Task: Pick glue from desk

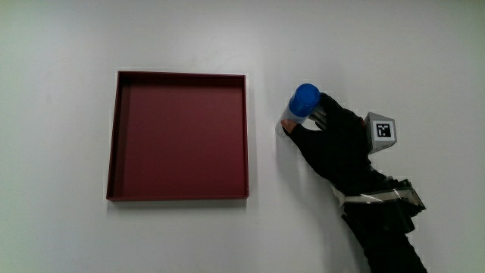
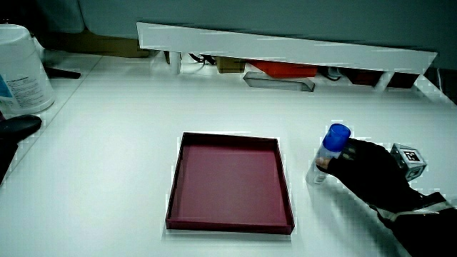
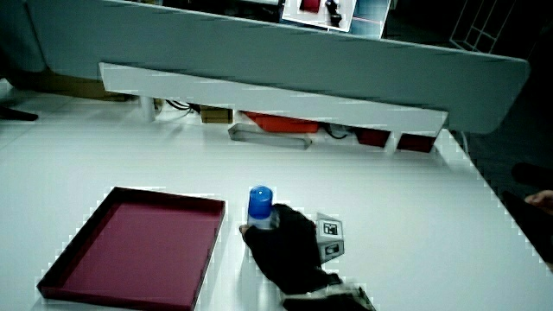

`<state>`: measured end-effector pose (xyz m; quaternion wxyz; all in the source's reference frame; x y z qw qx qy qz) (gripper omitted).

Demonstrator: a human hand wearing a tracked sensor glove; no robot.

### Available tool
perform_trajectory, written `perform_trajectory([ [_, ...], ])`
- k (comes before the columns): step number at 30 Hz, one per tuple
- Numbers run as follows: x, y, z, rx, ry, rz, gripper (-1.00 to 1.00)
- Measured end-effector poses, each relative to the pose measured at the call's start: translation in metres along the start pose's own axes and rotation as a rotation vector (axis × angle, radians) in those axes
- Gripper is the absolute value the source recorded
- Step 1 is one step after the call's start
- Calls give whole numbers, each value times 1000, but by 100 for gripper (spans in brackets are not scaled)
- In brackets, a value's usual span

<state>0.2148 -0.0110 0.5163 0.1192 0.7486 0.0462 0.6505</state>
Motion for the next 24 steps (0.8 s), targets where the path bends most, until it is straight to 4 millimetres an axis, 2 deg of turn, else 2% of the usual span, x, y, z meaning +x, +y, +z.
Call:
perform_trajectory([
  [4, 0, -2, 1, 25, -15, 18, 100],
  [10, -6, -2, 4, 46, -45, 57, 100],
  [18, -45, 3, 1, 23, -77, 153, 100],
  [24, -76, 9, -17, -24, -62, 223, 100],
])
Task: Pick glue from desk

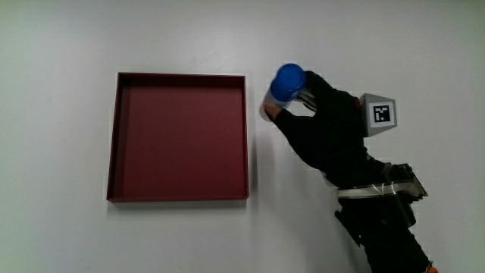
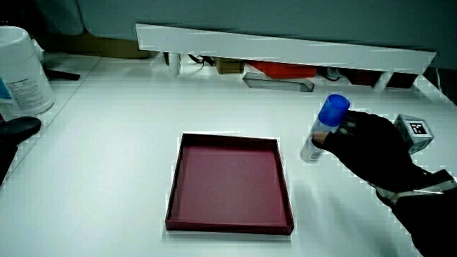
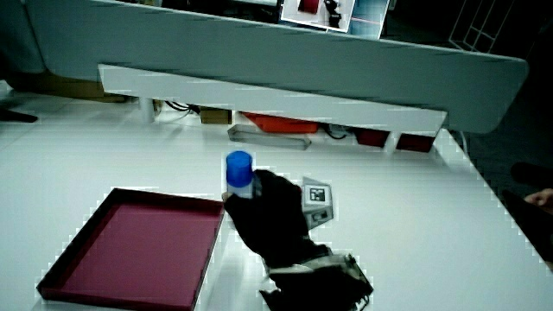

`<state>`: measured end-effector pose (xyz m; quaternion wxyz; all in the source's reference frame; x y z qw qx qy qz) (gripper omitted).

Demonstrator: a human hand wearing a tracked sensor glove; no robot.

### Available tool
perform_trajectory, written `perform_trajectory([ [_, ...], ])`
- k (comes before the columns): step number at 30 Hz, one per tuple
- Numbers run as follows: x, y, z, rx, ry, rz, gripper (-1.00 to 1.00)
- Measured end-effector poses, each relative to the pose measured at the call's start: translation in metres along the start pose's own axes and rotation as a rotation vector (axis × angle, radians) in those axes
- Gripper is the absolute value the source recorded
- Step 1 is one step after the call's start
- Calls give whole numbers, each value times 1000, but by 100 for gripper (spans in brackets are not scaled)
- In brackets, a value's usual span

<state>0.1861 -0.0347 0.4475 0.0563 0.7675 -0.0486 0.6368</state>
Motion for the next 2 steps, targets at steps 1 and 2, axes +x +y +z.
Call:
perform_trajectory([
  [1, -5, 1, -4, -7, 8, 17, 100],
  [2, -8, 3, -7, -23, 16, 15, 100],
])
